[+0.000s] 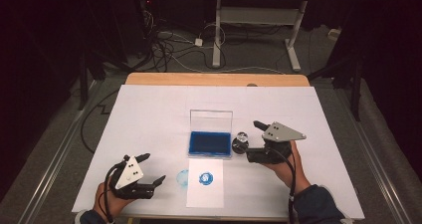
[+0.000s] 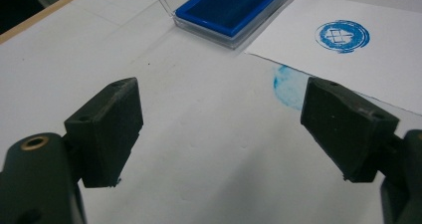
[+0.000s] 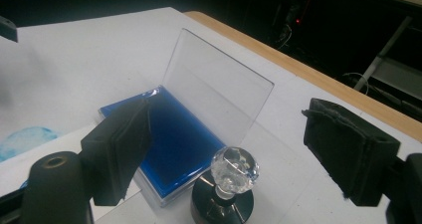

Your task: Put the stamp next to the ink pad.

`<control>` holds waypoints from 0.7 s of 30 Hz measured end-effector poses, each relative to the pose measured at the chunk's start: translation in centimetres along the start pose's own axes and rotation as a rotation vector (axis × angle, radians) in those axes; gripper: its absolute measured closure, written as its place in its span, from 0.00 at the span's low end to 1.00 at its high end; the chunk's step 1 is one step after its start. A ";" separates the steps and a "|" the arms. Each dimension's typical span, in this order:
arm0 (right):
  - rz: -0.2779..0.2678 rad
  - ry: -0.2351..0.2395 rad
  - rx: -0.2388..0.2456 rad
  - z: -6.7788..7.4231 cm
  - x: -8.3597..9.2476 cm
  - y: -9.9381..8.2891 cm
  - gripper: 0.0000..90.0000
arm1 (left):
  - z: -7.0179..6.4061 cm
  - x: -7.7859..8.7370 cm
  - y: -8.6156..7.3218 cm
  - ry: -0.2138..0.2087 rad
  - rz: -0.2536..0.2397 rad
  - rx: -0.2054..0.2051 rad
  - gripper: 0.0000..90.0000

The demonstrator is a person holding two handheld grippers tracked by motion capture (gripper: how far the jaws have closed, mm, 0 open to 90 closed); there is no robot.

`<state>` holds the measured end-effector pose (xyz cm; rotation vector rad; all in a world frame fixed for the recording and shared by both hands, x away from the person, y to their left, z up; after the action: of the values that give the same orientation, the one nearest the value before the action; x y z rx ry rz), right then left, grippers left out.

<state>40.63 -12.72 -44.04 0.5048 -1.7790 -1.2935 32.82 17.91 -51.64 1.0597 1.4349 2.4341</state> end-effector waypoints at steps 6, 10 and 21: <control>-0.011 0.002 0.006 0.0 0.9 0.2 0.21 | -0.1 0.0 0.0 -0.002 0.002 -0.004 0.18; -0.016 0.000 0.010 0.1 1.5 0.3 0.21 | -0.1 0.0 0.0 -0.002 0.003 -0.005 0.18; -0.017 -0.020 0.034 0.2 3.2 0.1 0.21 | -0.1 0.0 0.0 -0.002 0.003 -0.004 0.18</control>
<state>38.69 -14.88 -42.70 0.5292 -1.8196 -1.2856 32.75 17.87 -51.66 1.0643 1.4286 2.4356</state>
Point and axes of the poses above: each handheld gripper's, and its own axes: x roughly backward along the jaws, y roughly out of its top, z roughly to its left, the point moved 9 cm from there along -x, roughly forward along the jaws, and after that the axes turned 10 degrees about y, right-handed, at the moved point
